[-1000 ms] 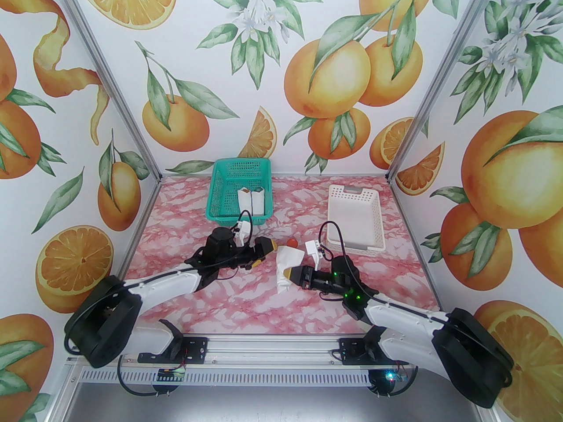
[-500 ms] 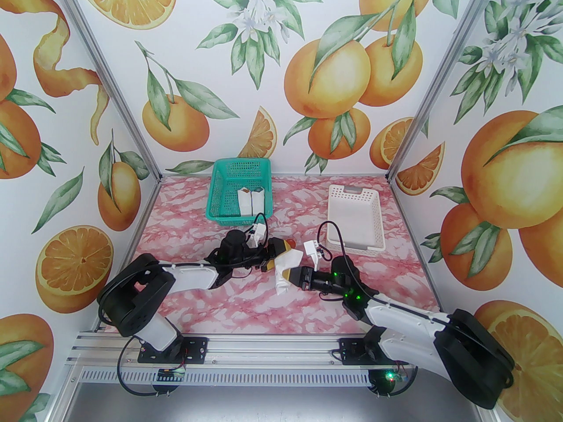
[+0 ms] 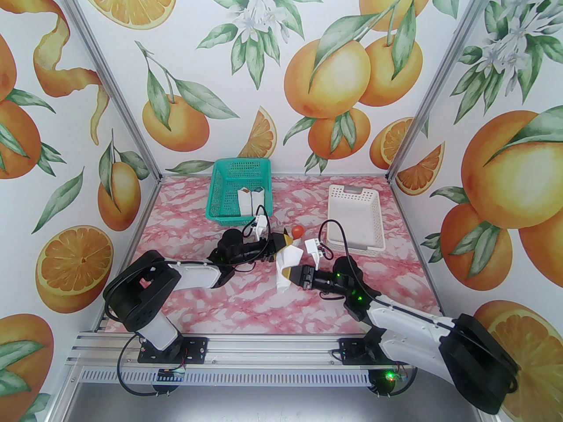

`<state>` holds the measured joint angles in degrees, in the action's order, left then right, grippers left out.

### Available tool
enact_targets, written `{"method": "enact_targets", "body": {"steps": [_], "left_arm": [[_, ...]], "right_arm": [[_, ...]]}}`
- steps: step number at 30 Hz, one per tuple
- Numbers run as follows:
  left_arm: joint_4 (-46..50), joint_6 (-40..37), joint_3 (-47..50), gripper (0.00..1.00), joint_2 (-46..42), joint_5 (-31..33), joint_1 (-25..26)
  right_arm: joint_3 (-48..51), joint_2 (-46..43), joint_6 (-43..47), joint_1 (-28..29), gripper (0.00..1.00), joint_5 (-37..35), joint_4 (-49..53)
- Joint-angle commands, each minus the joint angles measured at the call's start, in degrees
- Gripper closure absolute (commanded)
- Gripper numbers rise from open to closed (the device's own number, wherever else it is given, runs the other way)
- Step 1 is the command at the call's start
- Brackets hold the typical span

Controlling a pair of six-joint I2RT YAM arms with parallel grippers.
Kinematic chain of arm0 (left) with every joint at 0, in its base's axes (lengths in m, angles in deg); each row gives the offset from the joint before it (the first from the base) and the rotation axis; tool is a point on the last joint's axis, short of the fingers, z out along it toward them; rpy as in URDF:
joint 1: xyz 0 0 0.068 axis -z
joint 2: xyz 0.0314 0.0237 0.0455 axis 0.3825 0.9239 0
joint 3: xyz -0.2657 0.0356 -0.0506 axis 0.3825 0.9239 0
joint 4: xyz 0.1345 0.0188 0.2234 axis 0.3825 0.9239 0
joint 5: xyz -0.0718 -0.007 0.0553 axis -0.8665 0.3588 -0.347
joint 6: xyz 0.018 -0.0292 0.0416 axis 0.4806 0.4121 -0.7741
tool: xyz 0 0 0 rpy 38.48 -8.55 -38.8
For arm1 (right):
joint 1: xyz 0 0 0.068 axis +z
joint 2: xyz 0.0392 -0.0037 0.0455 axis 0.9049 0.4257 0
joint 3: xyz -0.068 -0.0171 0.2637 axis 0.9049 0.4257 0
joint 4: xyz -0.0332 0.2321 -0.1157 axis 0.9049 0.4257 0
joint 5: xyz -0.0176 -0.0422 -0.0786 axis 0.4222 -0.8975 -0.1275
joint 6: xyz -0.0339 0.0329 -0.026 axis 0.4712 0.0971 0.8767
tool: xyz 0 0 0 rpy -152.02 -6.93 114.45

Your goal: Place the utensils on the paper napkin and roll it up

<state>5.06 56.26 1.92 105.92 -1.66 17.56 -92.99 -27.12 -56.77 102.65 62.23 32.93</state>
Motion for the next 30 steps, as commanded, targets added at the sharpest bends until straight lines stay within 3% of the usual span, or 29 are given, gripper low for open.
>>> {"method": "enact_targets", "body": {"steps": [1,15,30], "left_arm": [[-3.19,-2.92,-1.43,0.24,-1.97,-0.36,0.11],[-2.31,-9.40,-3.29,0.20,-7.13,-2.22,0.14],[3.08,-19.77,-4.68,0.16,-14.12,-5.39,0.19]], "right_arm": [[-0.78,-2.20,0.45,0.19,1.00,-1.42,1.85],[-3.15,-4.27,4.74,-0.79,1.00,0.66,10.42],[-5.88,-8.99,6.80,-3.33,1.00,1.16,11.97]]}}
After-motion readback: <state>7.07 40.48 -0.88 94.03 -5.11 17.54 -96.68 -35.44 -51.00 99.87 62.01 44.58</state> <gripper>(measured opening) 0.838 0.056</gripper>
